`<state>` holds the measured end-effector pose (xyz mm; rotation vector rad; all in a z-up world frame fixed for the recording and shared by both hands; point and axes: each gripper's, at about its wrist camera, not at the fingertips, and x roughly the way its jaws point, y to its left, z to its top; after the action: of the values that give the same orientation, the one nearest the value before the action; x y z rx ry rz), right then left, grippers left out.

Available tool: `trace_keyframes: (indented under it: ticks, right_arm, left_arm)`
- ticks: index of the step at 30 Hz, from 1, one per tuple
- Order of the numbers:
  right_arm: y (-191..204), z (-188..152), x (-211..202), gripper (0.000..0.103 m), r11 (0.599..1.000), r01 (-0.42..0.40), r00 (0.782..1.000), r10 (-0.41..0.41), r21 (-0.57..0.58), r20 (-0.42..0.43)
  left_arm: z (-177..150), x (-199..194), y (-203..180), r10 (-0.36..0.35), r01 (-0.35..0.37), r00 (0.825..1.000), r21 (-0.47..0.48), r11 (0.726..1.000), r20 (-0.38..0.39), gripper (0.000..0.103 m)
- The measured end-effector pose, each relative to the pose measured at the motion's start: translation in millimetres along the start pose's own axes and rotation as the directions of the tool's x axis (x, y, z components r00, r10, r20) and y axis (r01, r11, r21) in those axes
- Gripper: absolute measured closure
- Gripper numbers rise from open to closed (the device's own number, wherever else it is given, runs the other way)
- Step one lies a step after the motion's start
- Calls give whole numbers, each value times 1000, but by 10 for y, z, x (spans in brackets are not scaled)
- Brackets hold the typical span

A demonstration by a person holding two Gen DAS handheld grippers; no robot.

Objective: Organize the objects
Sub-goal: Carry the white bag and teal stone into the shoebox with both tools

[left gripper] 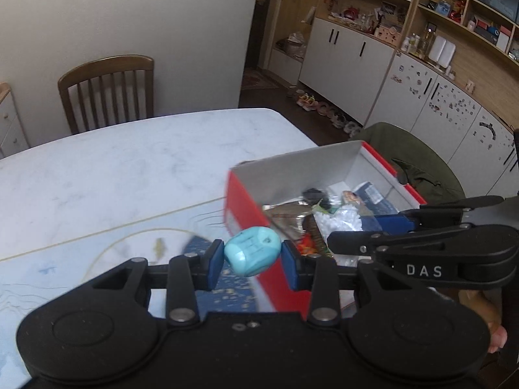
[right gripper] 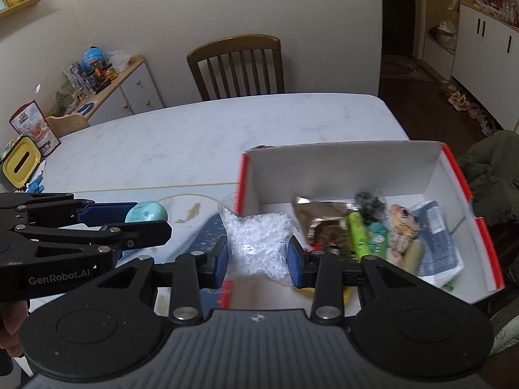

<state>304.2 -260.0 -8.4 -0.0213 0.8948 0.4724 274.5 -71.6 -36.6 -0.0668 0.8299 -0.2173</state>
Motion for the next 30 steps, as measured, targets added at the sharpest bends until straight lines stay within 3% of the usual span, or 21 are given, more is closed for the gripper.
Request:
trace_keyframes:
  ticks: [19, 30]
  right_arm:
    - [-1223, -30, 113, 67, 994, 106, 994, -105, 34, -25]
    - [-1534, -72, 443, 67, 994, 109, 991, -108, 15, -78]
  left_arm:
    - [62, 736, -756, 12, -7, 995, 49, 999, -101, 67]
    - [124, 1167, -969, 28, -17, 987, 70, 997, -161, 67]
